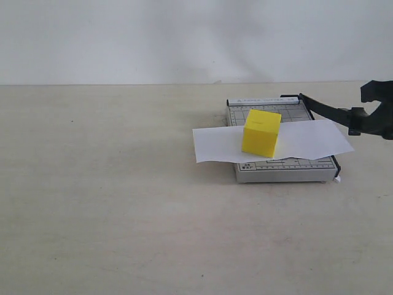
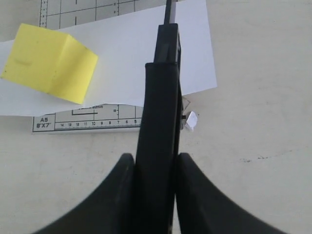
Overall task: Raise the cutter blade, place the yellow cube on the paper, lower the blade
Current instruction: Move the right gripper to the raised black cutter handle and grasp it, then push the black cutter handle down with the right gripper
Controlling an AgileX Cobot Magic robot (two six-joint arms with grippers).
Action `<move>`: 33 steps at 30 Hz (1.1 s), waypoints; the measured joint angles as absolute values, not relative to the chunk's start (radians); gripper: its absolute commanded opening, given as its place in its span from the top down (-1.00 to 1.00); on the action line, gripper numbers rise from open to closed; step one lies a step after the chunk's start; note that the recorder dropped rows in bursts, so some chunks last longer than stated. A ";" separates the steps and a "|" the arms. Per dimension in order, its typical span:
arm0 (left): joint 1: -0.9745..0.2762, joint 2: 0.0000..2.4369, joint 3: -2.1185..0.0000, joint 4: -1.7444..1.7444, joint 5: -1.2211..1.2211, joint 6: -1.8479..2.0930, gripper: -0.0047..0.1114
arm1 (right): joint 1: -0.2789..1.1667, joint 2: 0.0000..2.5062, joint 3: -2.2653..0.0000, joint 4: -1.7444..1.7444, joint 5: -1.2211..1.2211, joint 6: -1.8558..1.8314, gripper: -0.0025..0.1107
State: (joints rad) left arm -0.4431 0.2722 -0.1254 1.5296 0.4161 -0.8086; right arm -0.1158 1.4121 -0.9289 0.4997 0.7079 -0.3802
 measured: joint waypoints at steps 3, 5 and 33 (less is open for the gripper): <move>-0.443 0.272 -0.125 1.530 0.418 -0.809 0.84 | -0.116 1.420 -0.933 0.500 0.719 -0.380 0.96; -0.443 0.272 -0.125 1.530 0.418 -0.809 0.84 | -0.116 1.432 -0.935 0.496 0.727 -0.380 0.96; -0.443 0.272 -0.125 1.530 0.418 -0.808 0.84 | -0.008 1.674 -0.936 0.301 0.751 -0.330 0.96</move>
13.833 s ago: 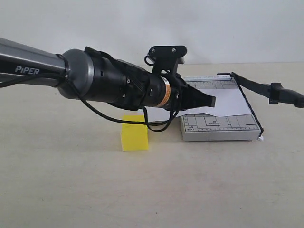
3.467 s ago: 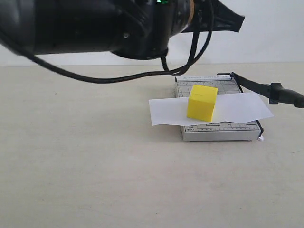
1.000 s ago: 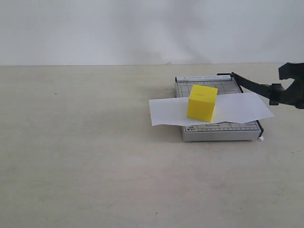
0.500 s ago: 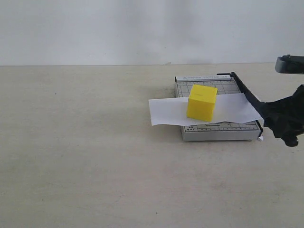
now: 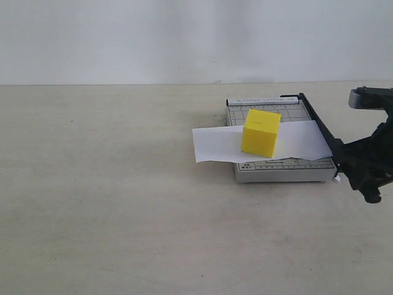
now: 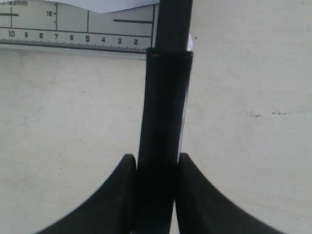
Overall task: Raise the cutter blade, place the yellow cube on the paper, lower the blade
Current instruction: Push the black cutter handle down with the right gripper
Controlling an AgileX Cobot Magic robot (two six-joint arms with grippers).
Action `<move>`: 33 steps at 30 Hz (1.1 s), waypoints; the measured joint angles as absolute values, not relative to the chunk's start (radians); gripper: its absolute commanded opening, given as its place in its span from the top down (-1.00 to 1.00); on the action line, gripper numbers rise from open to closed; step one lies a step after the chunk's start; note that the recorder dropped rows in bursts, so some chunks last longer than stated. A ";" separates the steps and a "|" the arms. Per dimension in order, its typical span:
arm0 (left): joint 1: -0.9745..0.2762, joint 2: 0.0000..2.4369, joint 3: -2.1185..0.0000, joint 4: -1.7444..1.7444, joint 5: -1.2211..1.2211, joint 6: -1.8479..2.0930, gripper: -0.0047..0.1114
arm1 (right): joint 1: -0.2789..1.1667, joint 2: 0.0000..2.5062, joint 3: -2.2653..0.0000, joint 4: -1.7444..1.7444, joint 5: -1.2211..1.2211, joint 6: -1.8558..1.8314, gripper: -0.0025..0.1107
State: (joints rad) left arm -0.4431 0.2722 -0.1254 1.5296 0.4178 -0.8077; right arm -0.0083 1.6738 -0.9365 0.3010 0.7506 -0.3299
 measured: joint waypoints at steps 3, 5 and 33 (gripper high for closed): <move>-0.443 0.272 -0.125 1.530 0.418 -0.806 0.84 | -0.008 1.674 -0.936 0.301 0.751 -0.332 0.96; -0.443 0.272 -0.125 1.530 0.418 -0.806 0.84 | -0.008 1.674 -0.936 0.301 0.751 -0.336 0.96; -0.443 0.272 -0.125 1.527 0.418 -0.806 0.84 | -0.007 1.722 -0.940 0.301 0.743 -0.347 0.87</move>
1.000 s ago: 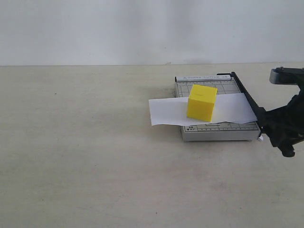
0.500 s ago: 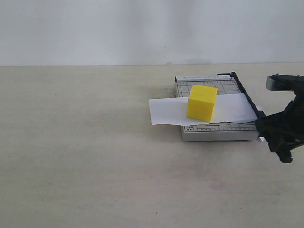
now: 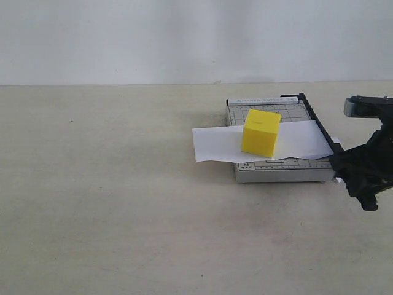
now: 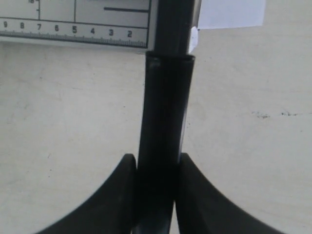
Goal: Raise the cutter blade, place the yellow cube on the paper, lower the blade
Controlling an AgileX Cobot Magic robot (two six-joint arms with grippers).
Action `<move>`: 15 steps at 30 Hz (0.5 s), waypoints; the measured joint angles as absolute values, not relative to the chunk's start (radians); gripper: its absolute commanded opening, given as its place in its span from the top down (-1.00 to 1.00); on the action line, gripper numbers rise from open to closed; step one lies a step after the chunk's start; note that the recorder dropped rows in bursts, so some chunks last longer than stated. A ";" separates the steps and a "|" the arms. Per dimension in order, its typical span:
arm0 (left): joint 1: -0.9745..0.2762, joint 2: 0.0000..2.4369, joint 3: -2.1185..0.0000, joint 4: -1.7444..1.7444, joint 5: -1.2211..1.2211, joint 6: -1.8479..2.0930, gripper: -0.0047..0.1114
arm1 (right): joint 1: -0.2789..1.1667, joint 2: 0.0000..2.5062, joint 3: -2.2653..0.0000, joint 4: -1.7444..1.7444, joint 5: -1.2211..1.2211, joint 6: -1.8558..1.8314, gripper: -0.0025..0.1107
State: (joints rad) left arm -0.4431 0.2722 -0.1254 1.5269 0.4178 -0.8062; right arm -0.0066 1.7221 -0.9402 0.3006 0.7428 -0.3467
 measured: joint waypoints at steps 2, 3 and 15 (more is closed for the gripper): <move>-0.443 0.272 -0.125 1.526 0.418 -0.806 0.84 | -0.007 1.722 -0.940 0.301 0.743 -0.347 0.65; -0.443 0.272 -0.125 1.526 0.418 -0.806 0.84 | -0.007 1.722 -0.940 0.301 0.743 -0.350 0.51; -0.443 0.272 -0.125 1.526 0.418 -0.806 0.84 | 0.009 1.733 -0.936 0.356 0.748 -0.357 -0.09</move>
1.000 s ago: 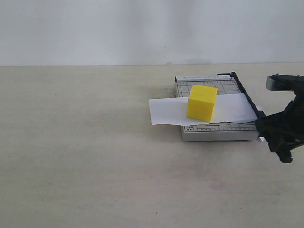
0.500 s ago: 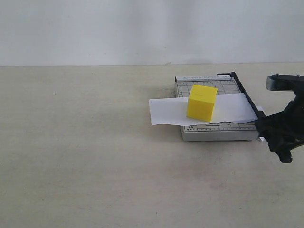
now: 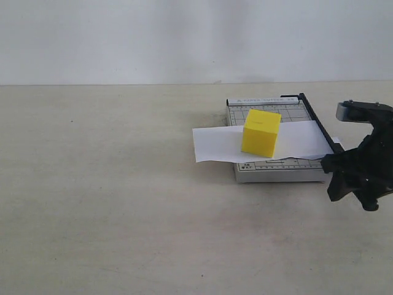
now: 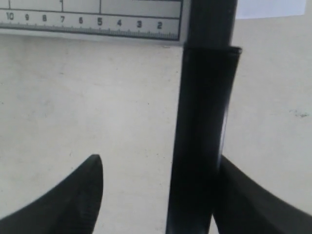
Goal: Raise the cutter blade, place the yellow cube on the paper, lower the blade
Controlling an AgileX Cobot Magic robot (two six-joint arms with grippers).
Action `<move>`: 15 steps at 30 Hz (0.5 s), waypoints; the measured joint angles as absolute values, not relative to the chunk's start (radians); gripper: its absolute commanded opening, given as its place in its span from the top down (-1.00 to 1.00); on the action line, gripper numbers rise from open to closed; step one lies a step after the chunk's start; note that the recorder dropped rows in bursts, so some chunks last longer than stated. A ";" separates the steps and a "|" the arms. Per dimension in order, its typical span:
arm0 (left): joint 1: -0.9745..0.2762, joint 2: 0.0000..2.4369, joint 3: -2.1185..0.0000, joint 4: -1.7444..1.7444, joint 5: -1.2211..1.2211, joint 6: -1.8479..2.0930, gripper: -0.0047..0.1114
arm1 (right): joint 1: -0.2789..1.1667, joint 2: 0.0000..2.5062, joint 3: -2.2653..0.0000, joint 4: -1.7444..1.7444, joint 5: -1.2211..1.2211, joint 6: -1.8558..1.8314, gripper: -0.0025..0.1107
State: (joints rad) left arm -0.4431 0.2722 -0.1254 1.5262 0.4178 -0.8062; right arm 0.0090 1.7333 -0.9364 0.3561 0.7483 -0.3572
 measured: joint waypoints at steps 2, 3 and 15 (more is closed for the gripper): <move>-0.443 0.272 -0.125 1.526 0.418 -0.806 0.84 | 0.009 1.720 -0.935 0.352 0.761 -0.357 -0.09; -0.443 0.272 -0.125 1.526 0.418 -0.806 0.84 | 0.009 1.706 -0.932 0.345 0.771 -0.357 -0.09; -0.443 0.272 -0.125 1.533 0.436 -0.806 0.84 | 0.020 1.255 -0.930 0.181 0.889 -0.103 0.96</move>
